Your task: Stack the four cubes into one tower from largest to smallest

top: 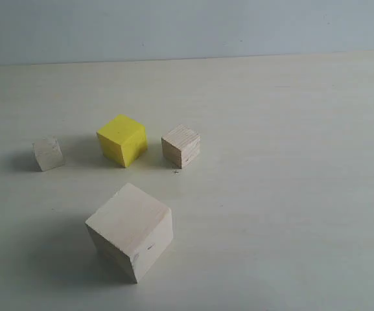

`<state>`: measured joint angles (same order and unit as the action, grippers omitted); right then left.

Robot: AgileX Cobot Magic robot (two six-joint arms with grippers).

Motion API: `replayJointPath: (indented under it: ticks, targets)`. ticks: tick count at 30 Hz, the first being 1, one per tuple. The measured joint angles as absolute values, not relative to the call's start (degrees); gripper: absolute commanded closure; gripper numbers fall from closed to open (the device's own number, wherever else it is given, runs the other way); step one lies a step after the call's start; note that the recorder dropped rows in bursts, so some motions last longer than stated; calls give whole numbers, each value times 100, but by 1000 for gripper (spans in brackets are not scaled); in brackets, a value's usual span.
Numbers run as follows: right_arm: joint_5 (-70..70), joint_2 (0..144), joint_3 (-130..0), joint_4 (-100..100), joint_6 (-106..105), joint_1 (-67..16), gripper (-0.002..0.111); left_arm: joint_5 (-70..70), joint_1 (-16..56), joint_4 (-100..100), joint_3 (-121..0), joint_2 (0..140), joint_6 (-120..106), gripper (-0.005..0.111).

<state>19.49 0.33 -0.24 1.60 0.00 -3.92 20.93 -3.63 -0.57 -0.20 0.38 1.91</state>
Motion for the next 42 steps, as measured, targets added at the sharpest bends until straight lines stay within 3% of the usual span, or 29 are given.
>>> replayJointPath:
  ticks: [16,20,28,42]
  targets:
    - [1949,33,-24,160,0,-392,108,2050,-363,57,-20,38,176,107]
    - [1949,33,-24,160,0,-392,108,1312,-363,90,3,38,165,107]
    - [1949,33,-24,160,0,-392,108,-1602,-363,103,13,34,165,107]
    - [1934,33,-24,83,0,-392,108,-2226,-363,103,13,34,219,107]
